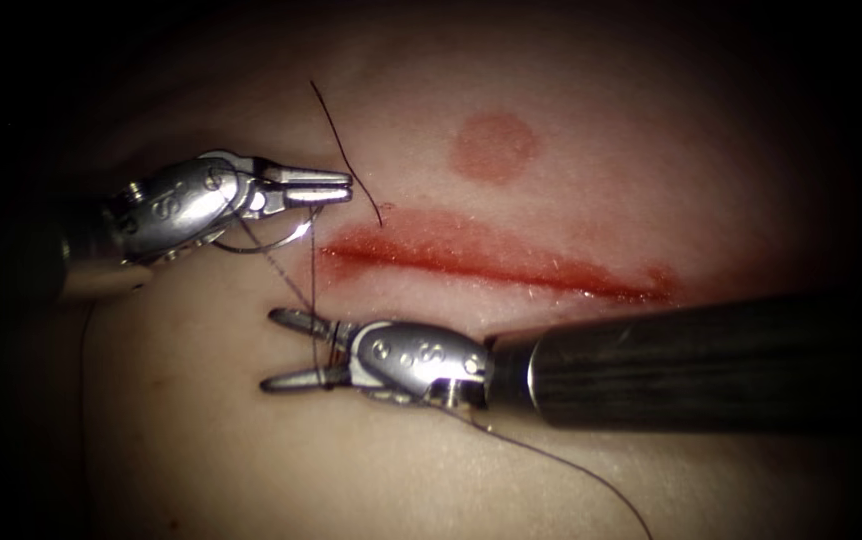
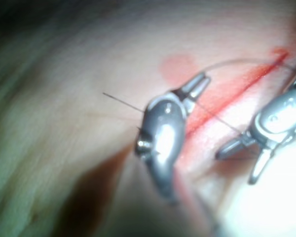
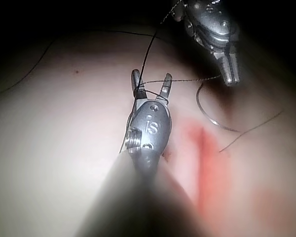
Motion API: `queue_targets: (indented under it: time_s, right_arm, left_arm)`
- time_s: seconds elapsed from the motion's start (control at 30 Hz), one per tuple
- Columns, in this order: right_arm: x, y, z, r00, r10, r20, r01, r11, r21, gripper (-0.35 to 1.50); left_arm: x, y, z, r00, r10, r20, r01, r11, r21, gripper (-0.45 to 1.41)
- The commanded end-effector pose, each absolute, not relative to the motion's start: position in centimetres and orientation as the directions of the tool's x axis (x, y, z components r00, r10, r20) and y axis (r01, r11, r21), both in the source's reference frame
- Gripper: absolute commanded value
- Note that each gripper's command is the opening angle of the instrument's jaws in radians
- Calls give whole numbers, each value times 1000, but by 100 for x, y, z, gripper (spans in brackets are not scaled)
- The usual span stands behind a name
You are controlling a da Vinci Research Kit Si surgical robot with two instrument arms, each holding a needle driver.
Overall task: Wound Closure
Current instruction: Wrap the suture twice around the right gripper.
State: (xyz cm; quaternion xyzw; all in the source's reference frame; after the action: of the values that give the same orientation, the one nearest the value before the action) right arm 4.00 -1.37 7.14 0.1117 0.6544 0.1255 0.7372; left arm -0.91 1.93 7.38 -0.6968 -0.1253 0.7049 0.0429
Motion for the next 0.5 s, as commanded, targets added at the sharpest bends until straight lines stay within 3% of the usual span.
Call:
queue_targets:
  time_s: [0.03, 0.5]
  right_arm:
    - [403, -140, 717, 97, 334, -938, -42, 943, 332, 141]
    - [394, -124, 697, 22, 346, -938, -86, 935, 343, 143]
  left_arm:
    - [-96, 187, 756, -29, 234, -972, 118, -965, -236, -35]
    - [-80, 129, 837, -59, 288, -956, 122, -948, -293, -35]
